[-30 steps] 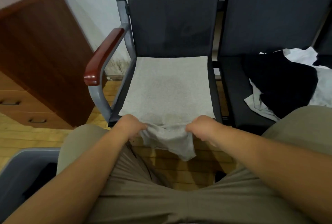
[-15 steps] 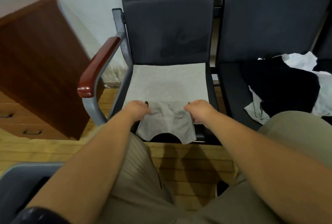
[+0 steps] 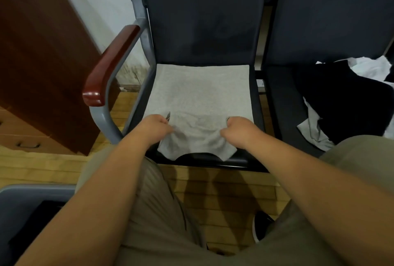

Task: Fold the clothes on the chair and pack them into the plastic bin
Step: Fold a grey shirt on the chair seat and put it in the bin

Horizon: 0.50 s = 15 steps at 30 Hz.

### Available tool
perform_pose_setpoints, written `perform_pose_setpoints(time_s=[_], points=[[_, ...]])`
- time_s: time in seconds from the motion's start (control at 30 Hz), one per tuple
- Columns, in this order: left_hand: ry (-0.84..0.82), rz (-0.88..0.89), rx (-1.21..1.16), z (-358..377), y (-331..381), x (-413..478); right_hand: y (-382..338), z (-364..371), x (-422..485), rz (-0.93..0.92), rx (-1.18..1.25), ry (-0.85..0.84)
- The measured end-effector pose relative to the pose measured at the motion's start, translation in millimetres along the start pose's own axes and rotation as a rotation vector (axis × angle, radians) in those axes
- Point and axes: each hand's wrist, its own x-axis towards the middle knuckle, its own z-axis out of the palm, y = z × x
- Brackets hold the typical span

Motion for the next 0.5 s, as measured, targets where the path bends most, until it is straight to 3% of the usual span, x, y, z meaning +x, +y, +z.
perform_pose_setpoints(time_s=[0.17, 0.27, 0.37, 0.5], points=[[0.091, -0.012, -0.369, -22, 15, 2, -12, -40, -2, -0.048, 0.245, 0.205], [0.153, 0.005, -0.511, -39, 40, 9, -25, -65, 7, -0.009, 0.472, 0.246], [0.166, 0.026, -0.526, -55, 68, 24, -41, -89, 19, 0.054, 0.653, 0.214], [0.173, 0.004, -0.567, -66, 101, 52, -58, -110, 48, 0.08, 0.67, 0.227]])
